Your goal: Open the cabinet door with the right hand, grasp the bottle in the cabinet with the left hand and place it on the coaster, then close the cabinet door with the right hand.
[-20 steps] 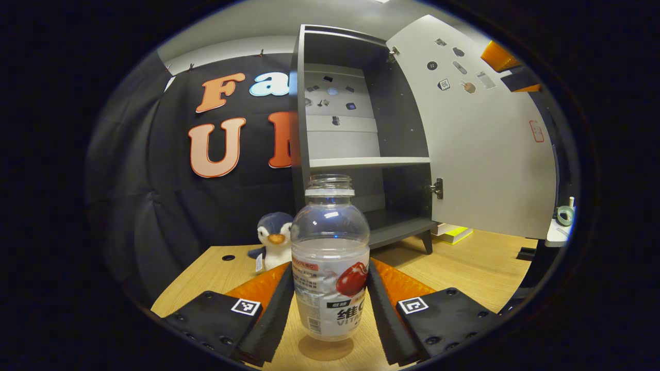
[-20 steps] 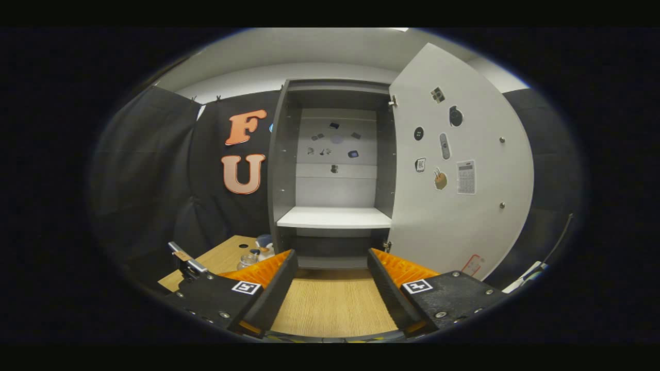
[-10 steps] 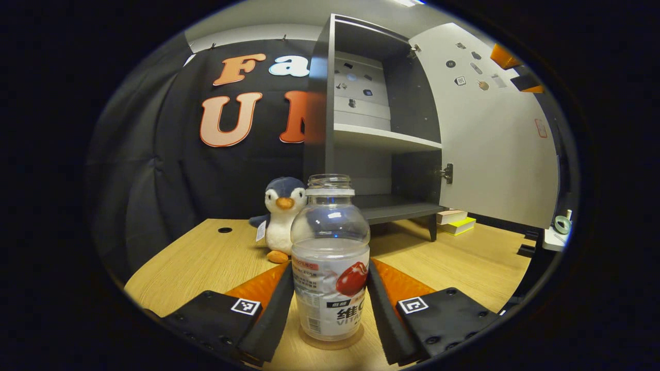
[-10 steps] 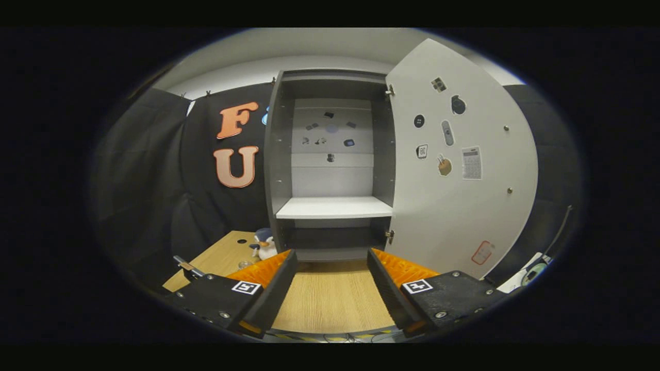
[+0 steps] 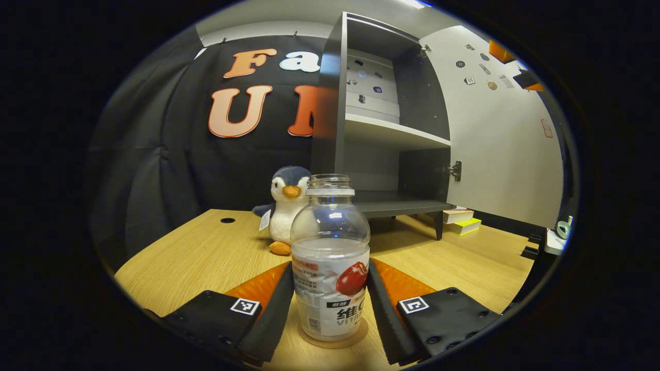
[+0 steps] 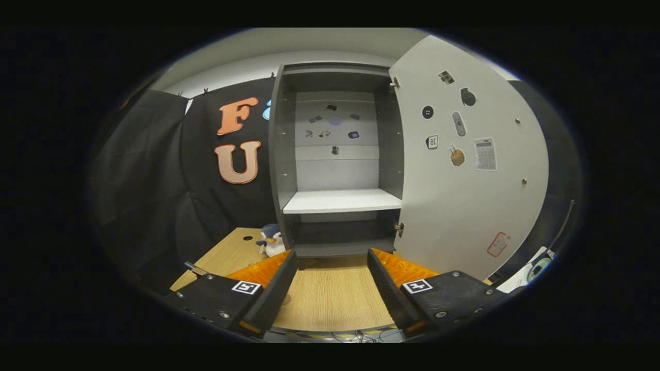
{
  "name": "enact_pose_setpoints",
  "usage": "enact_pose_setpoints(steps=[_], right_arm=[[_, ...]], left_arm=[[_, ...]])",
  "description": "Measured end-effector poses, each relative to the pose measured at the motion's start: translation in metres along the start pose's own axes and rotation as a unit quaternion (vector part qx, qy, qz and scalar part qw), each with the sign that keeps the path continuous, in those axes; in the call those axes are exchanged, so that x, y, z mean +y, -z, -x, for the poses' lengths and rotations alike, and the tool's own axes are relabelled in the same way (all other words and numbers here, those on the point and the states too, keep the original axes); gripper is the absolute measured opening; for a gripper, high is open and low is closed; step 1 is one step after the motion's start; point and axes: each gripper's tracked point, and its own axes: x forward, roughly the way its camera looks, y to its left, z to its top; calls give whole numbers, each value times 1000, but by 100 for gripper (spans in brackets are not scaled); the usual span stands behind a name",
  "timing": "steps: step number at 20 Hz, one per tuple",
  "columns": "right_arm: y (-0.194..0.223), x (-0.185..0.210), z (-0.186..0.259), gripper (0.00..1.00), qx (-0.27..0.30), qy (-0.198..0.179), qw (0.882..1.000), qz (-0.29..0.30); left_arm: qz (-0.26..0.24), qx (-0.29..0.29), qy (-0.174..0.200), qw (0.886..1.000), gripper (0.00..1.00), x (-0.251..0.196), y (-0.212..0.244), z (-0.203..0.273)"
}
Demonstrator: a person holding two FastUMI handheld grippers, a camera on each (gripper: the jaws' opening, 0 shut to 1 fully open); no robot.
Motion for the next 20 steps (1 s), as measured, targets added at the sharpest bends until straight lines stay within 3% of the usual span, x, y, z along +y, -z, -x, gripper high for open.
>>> enact_pose_setpoints(steps=[9, 20], right_arm=[[13, 7, -6, 85, 21, -10, 1000, 7], [22, 7, -4, 85, 30, -17, 999, 4]], left_arm=[[-15, -19, -5, 1000, 84, -3, 0, -12], [-36, 11, 5, 999, 87, -10, 16, 3]])
